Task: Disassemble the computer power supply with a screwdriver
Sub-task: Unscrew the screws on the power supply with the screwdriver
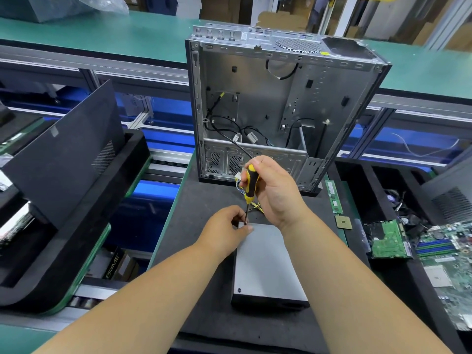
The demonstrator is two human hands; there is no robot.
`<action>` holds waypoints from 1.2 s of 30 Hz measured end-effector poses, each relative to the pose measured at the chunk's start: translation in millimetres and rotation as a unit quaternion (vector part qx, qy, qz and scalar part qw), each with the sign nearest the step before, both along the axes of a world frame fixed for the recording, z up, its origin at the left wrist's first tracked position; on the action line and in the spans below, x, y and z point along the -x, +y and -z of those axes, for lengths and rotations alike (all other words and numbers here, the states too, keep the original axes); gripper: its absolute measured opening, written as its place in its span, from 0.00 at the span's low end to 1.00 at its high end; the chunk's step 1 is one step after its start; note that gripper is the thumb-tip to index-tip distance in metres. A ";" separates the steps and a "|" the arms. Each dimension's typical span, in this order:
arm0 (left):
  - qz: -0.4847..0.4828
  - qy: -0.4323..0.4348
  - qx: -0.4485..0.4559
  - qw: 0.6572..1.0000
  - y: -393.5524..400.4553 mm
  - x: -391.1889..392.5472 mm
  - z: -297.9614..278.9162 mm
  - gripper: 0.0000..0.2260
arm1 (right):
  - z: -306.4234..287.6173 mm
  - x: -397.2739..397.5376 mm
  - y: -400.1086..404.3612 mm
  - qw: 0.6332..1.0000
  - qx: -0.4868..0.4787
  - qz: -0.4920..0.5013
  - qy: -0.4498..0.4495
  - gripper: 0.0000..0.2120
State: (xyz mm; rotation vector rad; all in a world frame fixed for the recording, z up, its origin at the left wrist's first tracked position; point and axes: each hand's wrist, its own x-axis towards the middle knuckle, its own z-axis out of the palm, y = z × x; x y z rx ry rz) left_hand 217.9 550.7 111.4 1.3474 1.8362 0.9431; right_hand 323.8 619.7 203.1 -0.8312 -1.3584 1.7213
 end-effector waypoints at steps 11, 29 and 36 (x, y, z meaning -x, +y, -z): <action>0.007 -0.003 -0.007 1.000 2.3 1.5 0.8 0.07 | 5.2 -2.4 -1.4 0.999 0.005 -0.015 0.040 0.11; 0.063 0.032 0.015 0.997 -0.4 15.6 -10.0 0.08 | 3.0 -1.9 -1.5 0.998 -0.005 0.018 0.062 0.13; 0.062 0.062 0.025 0.996 2.0 14.4 -11.1 0.08 | 7.3 1.4 -3.9 0.997 0.025 0.028 0.064 0.18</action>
